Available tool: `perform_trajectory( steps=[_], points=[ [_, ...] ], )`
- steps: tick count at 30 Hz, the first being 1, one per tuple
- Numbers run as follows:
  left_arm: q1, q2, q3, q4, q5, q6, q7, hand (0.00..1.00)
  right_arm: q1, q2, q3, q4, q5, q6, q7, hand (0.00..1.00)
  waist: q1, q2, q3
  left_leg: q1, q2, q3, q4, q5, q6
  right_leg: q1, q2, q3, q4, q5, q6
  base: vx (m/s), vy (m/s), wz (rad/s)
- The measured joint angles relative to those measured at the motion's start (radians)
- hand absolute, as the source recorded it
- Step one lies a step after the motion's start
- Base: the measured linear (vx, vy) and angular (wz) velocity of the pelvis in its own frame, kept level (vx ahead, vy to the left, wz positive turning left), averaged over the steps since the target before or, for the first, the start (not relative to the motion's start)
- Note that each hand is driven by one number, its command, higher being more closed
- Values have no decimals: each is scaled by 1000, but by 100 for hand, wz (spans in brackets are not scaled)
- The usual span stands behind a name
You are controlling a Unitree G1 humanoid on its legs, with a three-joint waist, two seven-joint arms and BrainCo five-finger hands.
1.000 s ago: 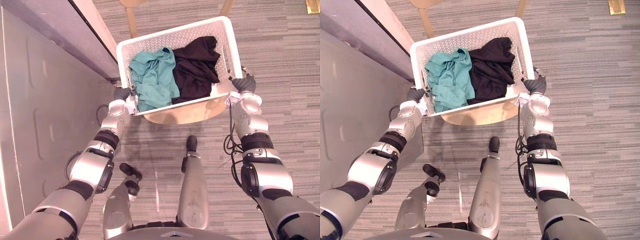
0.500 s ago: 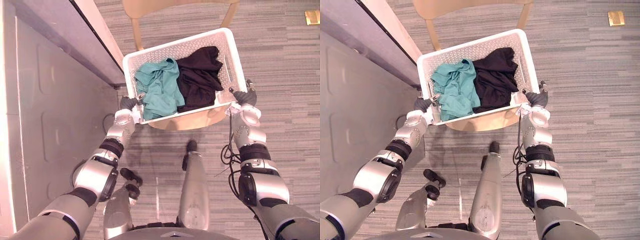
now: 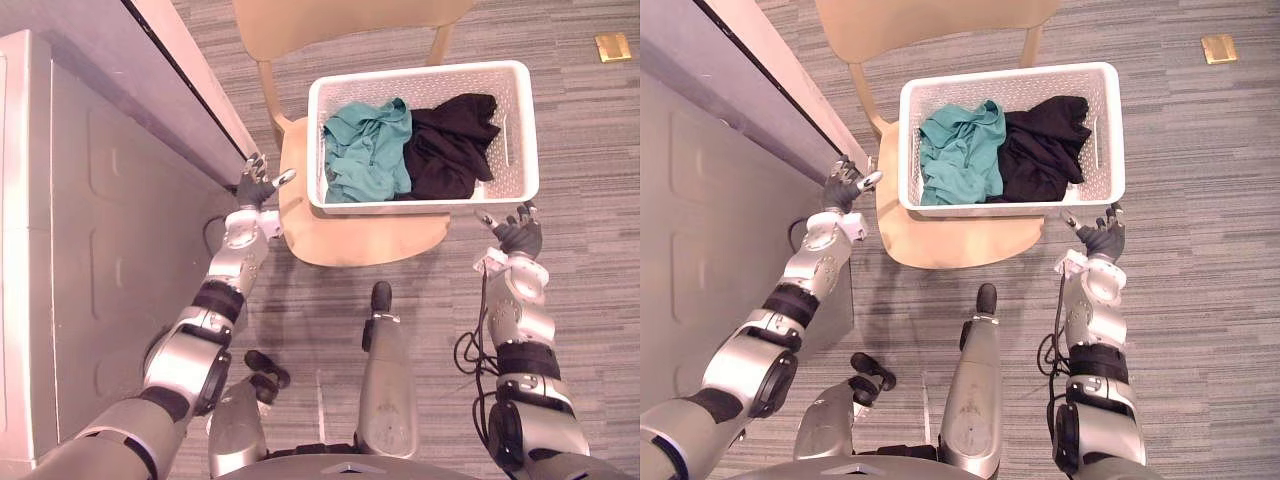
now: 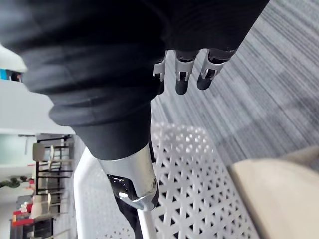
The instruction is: Pick up the laundry basket with both hands and put the clothes into the washing machine.
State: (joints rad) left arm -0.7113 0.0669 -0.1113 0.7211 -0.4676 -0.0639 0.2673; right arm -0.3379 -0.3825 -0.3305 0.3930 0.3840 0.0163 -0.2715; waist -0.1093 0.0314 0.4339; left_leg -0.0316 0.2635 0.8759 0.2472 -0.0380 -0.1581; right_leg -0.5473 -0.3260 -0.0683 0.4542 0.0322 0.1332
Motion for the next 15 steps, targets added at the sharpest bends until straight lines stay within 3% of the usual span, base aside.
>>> perform_trajectory(
  steps=[8,15],
  points=[
    [333,12,60,-170,0,-22,-53,0,259,2,-110,-63,-39,-18,33,0,31,-2,-17,49,43,4,85,-84,-13,98,11,-13,-51,-3,27,-94,21,-5],
    [520,17,115,-261,-2,-24,-101,0,329,26,-165,-56,-39,-18,83,0,48,-1,-72,56,50,-16,93,-75,-6,153,14,-40,-106,35,22,-14,42,5]
  ],
)
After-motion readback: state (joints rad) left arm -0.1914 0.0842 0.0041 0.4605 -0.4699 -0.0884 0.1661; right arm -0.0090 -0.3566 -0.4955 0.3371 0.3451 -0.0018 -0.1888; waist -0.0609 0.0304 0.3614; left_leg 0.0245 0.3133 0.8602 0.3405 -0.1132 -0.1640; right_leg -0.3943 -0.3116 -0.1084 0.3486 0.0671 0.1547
